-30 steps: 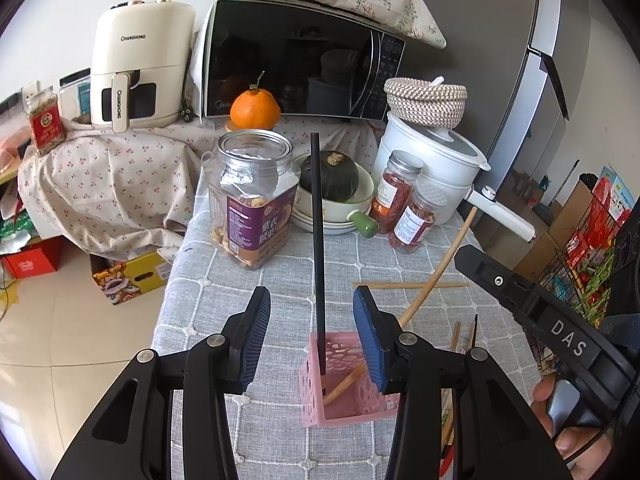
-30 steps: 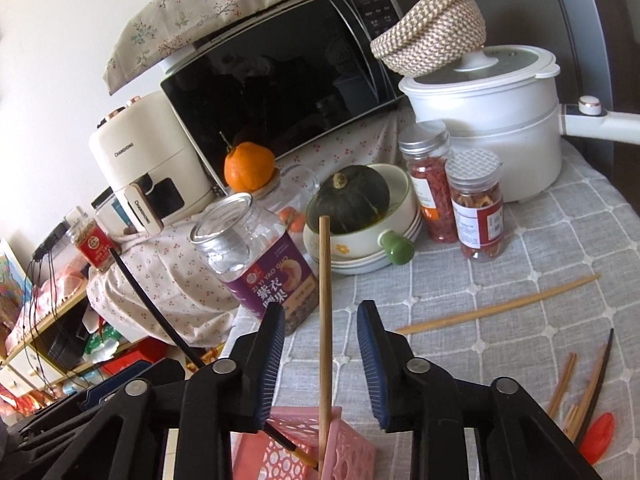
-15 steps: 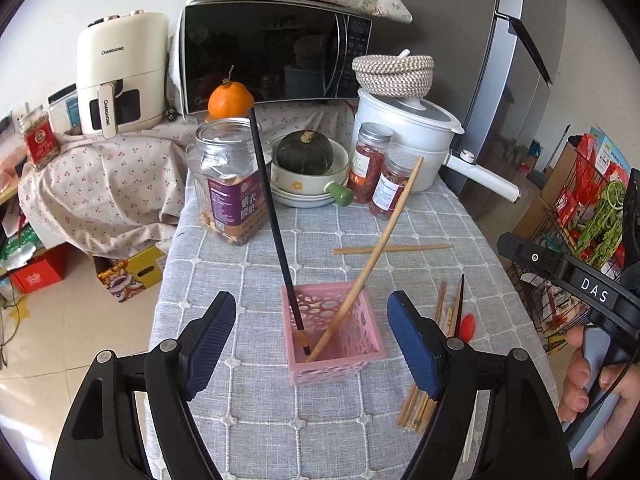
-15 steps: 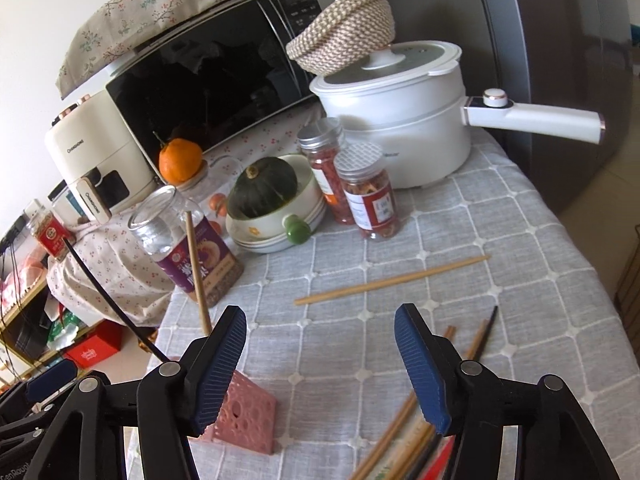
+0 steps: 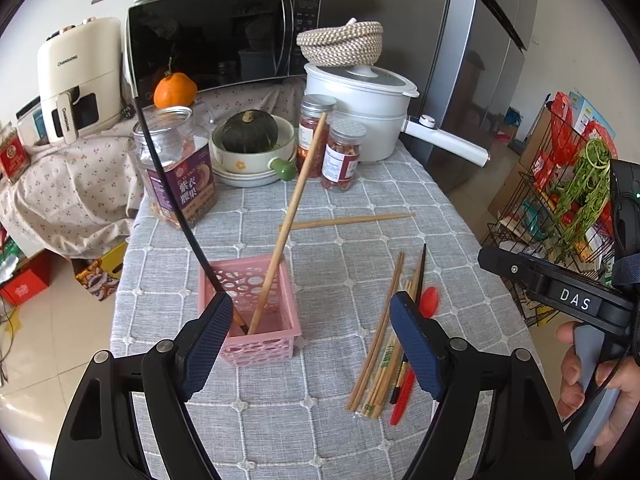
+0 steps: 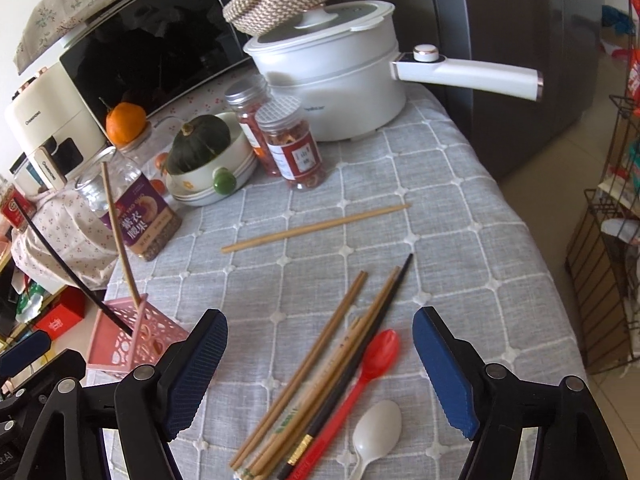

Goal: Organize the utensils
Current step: 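Grasp a wooden chopstick from the pile with the left tool and lift it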

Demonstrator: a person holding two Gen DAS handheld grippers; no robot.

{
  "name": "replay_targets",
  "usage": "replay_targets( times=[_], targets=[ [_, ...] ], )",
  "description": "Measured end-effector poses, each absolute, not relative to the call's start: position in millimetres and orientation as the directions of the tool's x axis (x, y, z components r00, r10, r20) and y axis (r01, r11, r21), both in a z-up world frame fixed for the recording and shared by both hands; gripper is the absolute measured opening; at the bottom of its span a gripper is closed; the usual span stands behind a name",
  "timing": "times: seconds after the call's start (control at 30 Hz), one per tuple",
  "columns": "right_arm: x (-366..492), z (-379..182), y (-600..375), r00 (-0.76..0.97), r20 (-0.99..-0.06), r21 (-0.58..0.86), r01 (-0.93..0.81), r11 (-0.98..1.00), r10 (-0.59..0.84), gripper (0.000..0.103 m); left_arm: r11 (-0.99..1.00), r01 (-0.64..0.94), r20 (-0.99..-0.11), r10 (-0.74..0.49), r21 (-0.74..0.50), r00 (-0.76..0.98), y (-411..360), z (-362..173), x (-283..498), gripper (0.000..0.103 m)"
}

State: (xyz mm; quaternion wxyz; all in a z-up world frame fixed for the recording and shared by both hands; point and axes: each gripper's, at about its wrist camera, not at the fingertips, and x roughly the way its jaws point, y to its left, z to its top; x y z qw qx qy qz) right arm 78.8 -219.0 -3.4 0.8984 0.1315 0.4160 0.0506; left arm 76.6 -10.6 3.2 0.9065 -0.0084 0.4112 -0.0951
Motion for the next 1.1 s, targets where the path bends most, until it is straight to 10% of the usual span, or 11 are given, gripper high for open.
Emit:
replay_targets(
  times=[0.57,0.8,1.1],
  targets=[
    [67.1,-33.1,-288.4,0.546,-0.830,0.232,0.151,0.961,0.114,0.082,0.957,0.280,-0.860,-0.210,-0.082,0.465,-106.3,-58.3,119.6,0.081],
    [66.6,-47.2,-302.1,0.505,-0.857,0.217,0.175,0.960,0.101,0.082,0.959,0.243,-0.891,-0.236,-0.148,0.389,-120.2,-106.5,158.1,0.042],
    [70.6,-55.0,-304.9,0.475,-0.874,0.200,0.165,0.966,0.099,0.082,0.953,0.256,-0.896,-0.253,-0.164,0.366,-139.3,-131.2,187.4,0.027]
  ],
)
